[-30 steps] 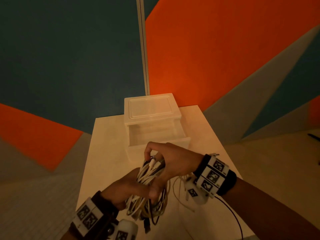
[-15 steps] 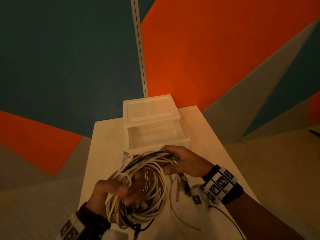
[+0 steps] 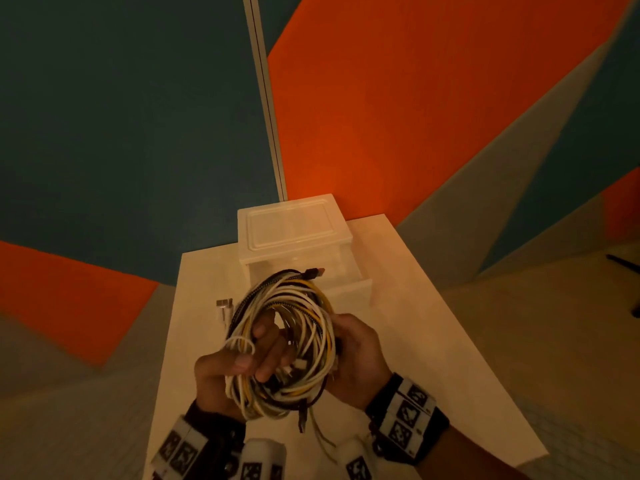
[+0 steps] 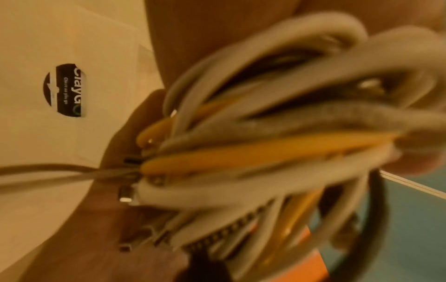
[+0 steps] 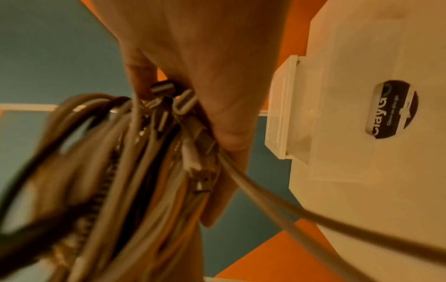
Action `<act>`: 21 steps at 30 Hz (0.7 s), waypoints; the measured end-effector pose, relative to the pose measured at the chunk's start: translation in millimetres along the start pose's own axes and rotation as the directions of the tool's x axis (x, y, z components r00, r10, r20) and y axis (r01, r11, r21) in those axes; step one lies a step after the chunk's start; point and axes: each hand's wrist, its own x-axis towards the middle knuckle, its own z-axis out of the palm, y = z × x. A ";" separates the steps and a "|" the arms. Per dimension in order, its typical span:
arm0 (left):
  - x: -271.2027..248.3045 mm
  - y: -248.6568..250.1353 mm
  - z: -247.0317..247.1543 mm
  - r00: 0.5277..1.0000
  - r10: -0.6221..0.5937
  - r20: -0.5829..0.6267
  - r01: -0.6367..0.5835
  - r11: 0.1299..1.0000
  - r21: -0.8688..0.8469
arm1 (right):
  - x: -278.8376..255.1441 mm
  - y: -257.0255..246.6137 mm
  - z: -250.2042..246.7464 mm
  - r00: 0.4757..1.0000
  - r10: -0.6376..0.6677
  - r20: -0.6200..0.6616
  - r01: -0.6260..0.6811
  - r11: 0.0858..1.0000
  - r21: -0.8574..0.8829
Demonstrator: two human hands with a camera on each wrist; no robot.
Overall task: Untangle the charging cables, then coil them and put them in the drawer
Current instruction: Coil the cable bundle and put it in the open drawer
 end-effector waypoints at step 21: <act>4.5 4.8 -2.0 0.964 0.119 -0.236 0.013 0.870 0.493 | 33.3 0.7 -3.7 0.927 -0.250 -0.281 0.148 0.930 -0.338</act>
